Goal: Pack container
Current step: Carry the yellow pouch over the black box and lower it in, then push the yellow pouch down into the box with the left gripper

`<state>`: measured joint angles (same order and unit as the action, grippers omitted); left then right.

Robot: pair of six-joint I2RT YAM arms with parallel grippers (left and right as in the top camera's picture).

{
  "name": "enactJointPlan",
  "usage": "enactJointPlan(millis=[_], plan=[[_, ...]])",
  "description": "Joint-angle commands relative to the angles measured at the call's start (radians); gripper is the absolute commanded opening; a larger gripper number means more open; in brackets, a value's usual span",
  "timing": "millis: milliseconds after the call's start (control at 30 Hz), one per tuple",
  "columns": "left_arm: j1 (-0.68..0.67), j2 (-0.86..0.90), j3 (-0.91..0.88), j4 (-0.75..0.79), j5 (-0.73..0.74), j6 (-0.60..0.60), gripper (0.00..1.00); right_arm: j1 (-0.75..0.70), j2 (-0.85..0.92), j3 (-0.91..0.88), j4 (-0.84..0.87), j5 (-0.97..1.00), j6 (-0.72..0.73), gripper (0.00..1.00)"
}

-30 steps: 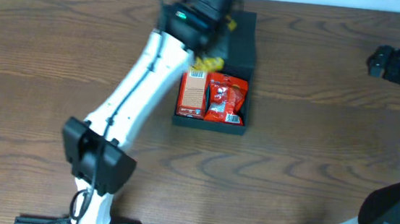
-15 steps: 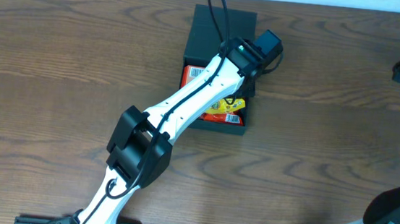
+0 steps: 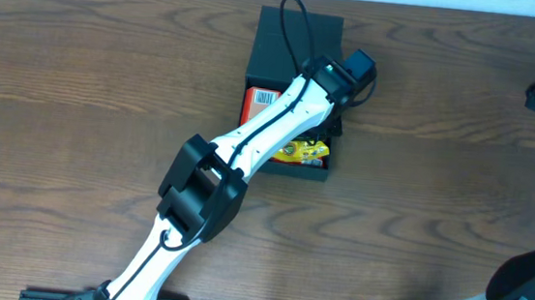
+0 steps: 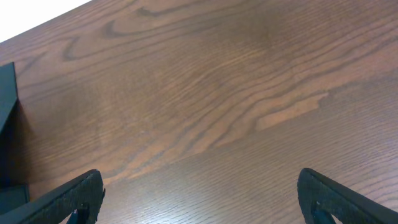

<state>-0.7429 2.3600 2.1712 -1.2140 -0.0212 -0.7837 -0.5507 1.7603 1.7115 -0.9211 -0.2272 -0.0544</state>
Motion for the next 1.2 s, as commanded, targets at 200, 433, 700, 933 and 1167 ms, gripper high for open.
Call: enactJointPlan(millis=[200, 433, 700, 933, 1167], plan=[[-0.006, 0.126, -0.029, -0.023, 0.118, 0.041, 0.06, -0.009, 0.009, -0.007, 0.004, 0.002, 0.016, 0.99], [-0.002, 0.110, 0.021, -0.088, 0.087, 0.039, 0.31, -0.009, 0.009, -0.006, 0.003, 0.002, 0.016, 0.99], [-0.004, 0.011, 0.227, -0.125, -0.010, 0.045, 0.74, -0.009, 0.009, -0.006, 0.003, 0.002, 0.016, 0.99], [-0.006, -0.038, 0.300, -0.117, -0.101, 0.119, 0.44, -0.009, 0.009, -0.007, 0.003, 0.002, 0.016, 0.99], [-0.009, -0.030, 0.216, -0.114, -0.101, 0.121, 0.06, -0.009, 0.009, -0.007, 0.003, 0.002, 0.016, 0.99]])
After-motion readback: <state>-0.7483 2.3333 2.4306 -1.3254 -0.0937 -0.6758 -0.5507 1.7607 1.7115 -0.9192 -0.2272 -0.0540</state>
